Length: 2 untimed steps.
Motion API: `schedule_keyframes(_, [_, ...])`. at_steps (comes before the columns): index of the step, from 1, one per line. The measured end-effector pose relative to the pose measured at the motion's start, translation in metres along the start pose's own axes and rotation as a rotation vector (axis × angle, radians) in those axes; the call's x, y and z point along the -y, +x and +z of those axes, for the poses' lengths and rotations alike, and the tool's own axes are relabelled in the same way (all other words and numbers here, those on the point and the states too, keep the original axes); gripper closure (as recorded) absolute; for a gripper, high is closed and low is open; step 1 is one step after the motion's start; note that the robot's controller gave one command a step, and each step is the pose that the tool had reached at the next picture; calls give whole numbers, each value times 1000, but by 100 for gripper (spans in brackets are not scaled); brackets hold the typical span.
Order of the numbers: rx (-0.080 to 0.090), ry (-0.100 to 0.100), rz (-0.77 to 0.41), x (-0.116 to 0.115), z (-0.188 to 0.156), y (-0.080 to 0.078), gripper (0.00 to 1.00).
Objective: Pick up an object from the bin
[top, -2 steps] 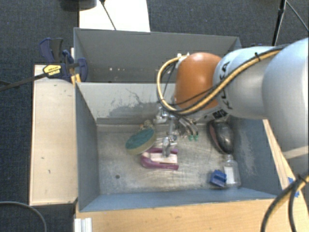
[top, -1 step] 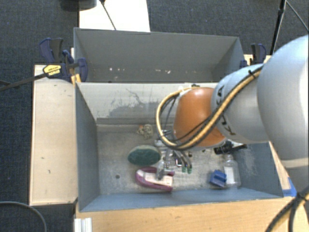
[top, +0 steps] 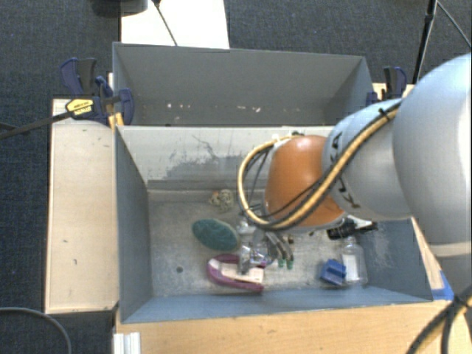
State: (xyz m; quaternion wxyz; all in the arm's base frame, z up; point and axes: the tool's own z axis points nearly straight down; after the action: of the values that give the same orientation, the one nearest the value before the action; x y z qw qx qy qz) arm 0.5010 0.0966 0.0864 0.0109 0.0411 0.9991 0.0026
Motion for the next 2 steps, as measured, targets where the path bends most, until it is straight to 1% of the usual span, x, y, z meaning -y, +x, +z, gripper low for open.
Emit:
schedule_keyframes(1, [-13, 3, -21, -2, -103, 2, 100])
schedule_keyframes(2, [-14, -2, -676, -11, -236, 8, 100])
